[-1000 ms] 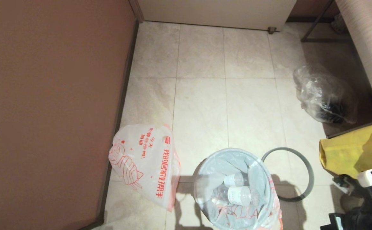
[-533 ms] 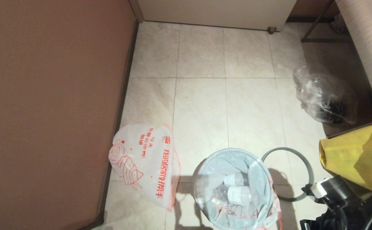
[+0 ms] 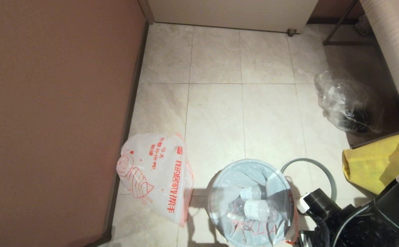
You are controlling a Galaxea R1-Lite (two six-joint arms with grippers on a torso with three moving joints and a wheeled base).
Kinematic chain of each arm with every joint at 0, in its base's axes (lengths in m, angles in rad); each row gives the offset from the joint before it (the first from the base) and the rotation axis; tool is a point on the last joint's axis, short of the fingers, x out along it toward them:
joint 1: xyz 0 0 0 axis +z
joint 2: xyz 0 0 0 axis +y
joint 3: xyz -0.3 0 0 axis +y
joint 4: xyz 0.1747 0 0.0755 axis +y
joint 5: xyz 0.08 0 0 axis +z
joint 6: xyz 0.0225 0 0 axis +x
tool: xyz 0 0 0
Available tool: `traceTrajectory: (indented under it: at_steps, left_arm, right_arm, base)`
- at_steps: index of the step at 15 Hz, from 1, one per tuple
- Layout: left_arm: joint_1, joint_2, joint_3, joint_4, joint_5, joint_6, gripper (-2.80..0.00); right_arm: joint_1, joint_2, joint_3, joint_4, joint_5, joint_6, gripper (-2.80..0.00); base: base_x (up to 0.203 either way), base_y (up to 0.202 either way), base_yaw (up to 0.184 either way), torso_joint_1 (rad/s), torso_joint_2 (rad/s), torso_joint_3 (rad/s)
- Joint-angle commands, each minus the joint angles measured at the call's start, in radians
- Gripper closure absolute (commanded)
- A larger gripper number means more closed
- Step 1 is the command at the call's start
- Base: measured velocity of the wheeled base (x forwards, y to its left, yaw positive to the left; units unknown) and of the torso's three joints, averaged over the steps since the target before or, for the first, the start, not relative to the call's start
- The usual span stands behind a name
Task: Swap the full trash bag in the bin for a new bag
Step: Place the trash bag on the floor
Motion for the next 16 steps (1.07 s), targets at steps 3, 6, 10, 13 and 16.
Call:
traceTrajectory:
  at_steps: [3,6,10,13,16]
  left_arm:
    - [0.000,0.000,0.000,0.000,0.000,-0.001,0.00]
    - [0.000,0.000,0.000,0.000,0.000,-0.001,0.00]
    - [0.000,0.000,0.000,0.000,0.000,-0.001,0.00]
    - [0.000,0.000,0.000,0.000,0.000,-0.001,0.00]
    - [0.000,0.000,0.000,0.000,0.000,-0.001,0.00]
  right_arm:
    - [0.039,-0.071,0.000,0.067,0.013,0.001,-2.80]
    - [0.063,-0.154,-0.013,0.144,0.012,0.000,-2.80]
    - [0.058,-0.075,-0.052,0.133,0.001,0.002,-2.80]
    - [0.021,-0.029,-0.072,0.092,-0.010,-0.004,-2.80]
    - [-0.004,0.023,-0.089,0.089,-0.039,-0.015,-2.80]
  base:
    - [0.000,0.000,0.000,0.000,0.00,0.000]
    - [0.000,0.000,0.000,0.000,0.00,0.000]
    - [0.000,0.000,0.000,0.000,0.00,0.000]
    - [0.000,0.000,0.000,0.000,0.00,0.000]
    - [0.000,0.000,0.000,0.000,0.00,0.000]
